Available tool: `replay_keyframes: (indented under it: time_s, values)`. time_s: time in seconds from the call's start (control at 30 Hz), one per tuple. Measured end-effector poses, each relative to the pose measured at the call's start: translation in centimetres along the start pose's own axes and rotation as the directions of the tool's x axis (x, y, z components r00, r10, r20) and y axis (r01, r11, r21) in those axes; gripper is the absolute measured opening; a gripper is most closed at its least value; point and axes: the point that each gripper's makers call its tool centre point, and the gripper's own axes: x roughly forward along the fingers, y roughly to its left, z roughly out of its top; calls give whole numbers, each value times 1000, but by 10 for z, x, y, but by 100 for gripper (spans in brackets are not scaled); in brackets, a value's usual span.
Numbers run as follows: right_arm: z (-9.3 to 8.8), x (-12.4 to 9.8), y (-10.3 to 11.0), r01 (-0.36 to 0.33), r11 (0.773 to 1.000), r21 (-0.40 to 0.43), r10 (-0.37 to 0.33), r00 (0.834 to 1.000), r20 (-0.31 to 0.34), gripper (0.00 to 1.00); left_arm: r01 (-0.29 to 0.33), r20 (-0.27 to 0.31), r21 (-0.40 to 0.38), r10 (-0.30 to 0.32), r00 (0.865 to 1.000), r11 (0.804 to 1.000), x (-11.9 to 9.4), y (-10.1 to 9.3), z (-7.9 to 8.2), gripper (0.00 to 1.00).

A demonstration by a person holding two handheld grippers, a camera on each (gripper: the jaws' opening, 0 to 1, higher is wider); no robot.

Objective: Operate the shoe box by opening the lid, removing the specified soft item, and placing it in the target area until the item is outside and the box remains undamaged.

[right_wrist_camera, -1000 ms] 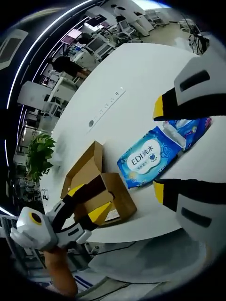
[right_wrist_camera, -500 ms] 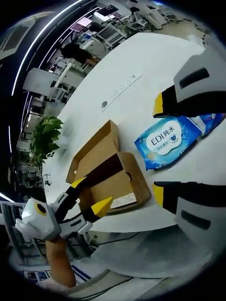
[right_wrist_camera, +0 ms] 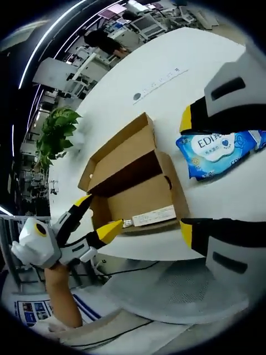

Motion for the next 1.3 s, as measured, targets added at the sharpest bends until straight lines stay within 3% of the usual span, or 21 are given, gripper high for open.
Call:
replay_keyframes:
  time_s: [0.6,1.0,1.3]
  values:
    - [13,32,28,-120,988,-100,118,993,-28,61,-106,-18,-85,104,994,991,-35,39,-43,68]
    - [21,58,39,-168,975,-148,161,985,-57,60,-190,-24,-164,189,982,968,-60,66,-71,65]
    - [17,78,40,-197,964,-177,180,978,-107,58,-220,-45,-220,216,975,950,-67,81,-90,62]
